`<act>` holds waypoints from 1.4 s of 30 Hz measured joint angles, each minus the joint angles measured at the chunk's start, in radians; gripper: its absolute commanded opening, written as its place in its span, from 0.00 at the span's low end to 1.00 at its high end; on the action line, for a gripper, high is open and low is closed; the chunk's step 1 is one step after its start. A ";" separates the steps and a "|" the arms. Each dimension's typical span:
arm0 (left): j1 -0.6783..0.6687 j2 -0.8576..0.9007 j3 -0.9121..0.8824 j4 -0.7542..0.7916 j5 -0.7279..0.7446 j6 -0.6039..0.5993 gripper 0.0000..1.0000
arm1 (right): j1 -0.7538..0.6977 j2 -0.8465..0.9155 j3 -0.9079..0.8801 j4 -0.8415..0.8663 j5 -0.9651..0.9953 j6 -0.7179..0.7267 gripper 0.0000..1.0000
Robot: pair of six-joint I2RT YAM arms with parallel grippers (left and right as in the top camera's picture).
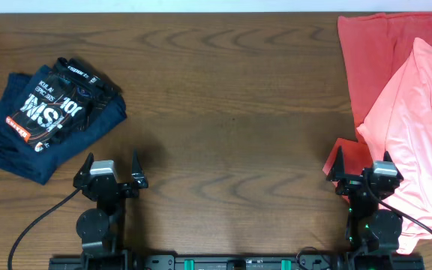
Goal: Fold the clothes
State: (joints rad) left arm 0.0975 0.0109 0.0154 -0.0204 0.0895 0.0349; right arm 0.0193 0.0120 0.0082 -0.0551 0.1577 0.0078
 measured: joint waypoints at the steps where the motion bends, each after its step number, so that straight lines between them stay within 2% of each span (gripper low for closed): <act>1: 0.000 0.000 0.000 0.000 0.000 0.000 0.98 | 0.000 0.000 0.000 0.000 0.000 0.000 0.99; 20: 0.000 0.000 0.000 0.000 0.000 -0.008 0.98 | 0.000 0.003 0.000 0.000 -0.003 0.000 0.99; 26: 0.000 0.021 0.012 -0.018 0.005 -0.040 0.98 | 0.000 0.069 0.012 -0.021 0.008 0.000 0.99; 29: 0.000 0.085 0.025 -0.040 0.019 -0.047 0.98 | 0.000 0.156 0.056 -0.053 0.026 0.000 0.99; 34: 0.000 0.294 0.119 -0.094 0.042 -0.059 0.98 | 0.000 0.377 0.213 -0.117 0.052 0.003 0.99; 42: 0.000 0.722 0.505 -0.347 0.047 -0.061 0.98 | -0.029 0.892 0.604 -0.389 0.062 0.021 0.99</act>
State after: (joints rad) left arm 0.0975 0.7326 0.5201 -0.3672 0.1360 -0.0261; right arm -0.0093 0.9043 0.6121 -0.4442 0.2195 0.0284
